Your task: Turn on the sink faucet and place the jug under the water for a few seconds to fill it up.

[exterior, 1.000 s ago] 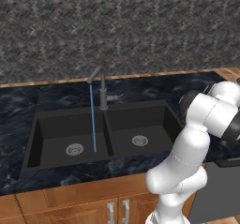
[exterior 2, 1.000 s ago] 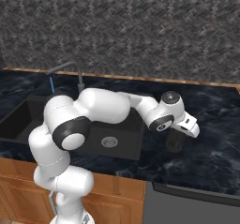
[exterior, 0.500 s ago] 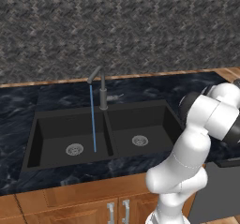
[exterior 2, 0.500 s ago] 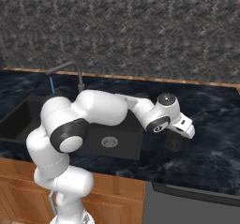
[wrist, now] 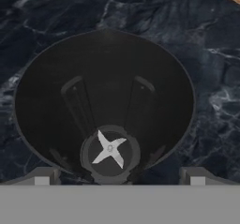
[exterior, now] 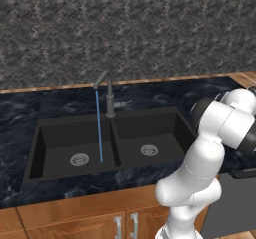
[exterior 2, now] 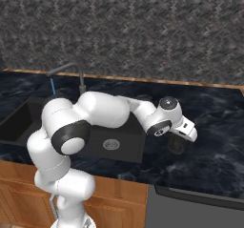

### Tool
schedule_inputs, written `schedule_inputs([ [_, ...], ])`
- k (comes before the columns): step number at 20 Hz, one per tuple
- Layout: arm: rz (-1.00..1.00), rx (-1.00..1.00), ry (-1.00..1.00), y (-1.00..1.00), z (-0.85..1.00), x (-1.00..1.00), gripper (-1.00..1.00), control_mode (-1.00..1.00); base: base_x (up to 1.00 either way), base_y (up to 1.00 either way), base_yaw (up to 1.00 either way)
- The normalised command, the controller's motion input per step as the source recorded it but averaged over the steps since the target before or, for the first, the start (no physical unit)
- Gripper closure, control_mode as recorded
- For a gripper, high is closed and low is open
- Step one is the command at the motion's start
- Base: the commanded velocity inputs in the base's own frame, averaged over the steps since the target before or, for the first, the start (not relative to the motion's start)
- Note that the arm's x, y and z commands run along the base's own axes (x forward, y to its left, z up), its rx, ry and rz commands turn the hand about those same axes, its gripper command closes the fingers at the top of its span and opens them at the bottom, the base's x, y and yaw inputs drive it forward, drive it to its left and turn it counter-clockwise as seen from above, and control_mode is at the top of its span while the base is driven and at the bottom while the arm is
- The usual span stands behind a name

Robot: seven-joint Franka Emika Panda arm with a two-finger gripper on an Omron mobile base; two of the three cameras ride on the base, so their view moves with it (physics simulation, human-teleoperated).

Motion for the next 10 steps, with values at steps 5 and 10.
schedule_inputs([
  [5,0.0,0.0,-0.04,0.1,-0.16,0.0,-1.0,-1.0,0.0,0.0,0.0],
  [10,0.0,0.0,-0.01,0.14,-0.21,0.0,-1.0,-1.0,0.0,0.0,0.0],
])
